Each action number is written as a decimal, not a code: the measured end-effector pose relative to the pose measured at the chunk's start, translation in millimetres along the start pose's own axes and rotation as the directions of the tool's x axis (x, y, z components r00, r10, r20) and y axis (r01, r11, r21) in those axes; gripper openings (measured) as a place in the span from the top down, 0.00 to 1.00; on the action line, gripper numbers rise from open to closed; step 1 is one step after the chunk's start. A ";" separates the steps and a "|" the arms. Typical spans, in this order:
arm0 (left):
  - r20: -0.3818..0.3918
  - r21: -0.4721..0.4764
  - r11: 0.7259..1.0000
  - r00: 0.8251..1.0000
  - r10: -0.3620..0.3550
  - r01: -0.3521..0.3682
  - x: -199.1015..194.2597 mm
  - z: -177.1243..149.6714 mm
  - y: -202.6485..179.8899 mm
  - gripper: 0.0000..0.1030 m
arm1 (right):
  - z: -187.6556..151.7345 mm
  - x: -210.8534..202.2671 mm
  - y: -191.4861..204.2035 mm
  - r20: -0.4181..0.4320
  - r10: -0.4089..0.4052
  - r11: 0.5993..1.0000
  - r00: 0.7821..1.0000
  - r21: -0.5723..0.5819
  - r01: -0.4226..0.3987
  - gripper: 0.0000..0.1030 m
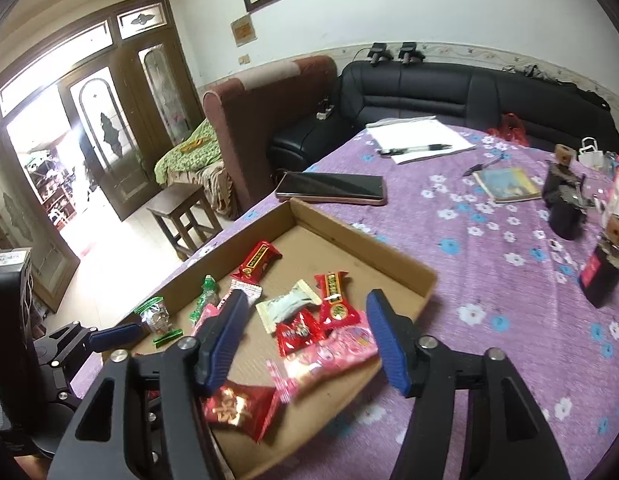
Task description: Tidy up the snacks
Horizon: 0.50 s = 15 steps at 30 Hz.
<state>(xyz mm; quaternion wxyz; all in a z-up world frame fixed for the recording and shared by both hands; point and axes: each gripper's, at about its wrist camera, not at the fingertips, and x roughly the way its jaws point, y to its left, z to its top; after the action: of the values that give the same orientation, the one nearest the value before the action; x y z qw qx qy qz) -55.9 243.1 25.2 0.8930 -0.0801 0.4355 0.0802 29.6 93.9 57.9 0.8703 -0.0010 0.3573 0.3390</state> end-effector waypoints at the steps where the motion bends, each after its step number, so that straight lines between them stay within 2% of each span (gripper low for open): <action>1: 0.005 0.001 1.000 1.000 0.000 0.000 -3.4 -1.7 -1.7 0.03 | -1.6 -5.2 -1.6 0.006 -0.004 1.000 1.000 0.005 0.004 0.35; 6: 0.015 0.005 1.000 1.000 -0.023 0.023 -19.0 -11.2 -9.3 0.03 | -13.6 -33.6 -8.3 0.034 -0.021 1.000 0.999 0.022 0.021 0.26; 8: 0.024 0.012 1.000 1.000 -0.012 0.011 -25.8 -15.1 -12.4 0.03 | -19.1 -43.7 -10.3 0.041 -0.027 0.999 0.999 0.025 0.026 0.23; 10: 0.038 0.017 1.000 0.999 0.001 -0.002 -34.0 -19.5 -15.6 0.03 | -26.5 -55.8 -13.8 0.052 -0.038 0.999 0.998 0.033 0.036 0.14; 15: 0.072 0.008 0.999 0.996 0.048 -0.048 -52.2 -30.4 -18.6 0.03 | -45.0 -78.4 -22.1 0.065 -0.040 0.998 0.997 0.053 0.037 0.10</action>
<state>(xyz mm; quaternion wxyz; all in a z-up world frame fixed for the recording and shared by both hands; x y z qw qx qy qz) -106.9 214.7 49.3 0.9062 -0.0624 0.4055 0.1023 -25.7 19.7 68.0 0.8877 0.0258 0.3371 0.3126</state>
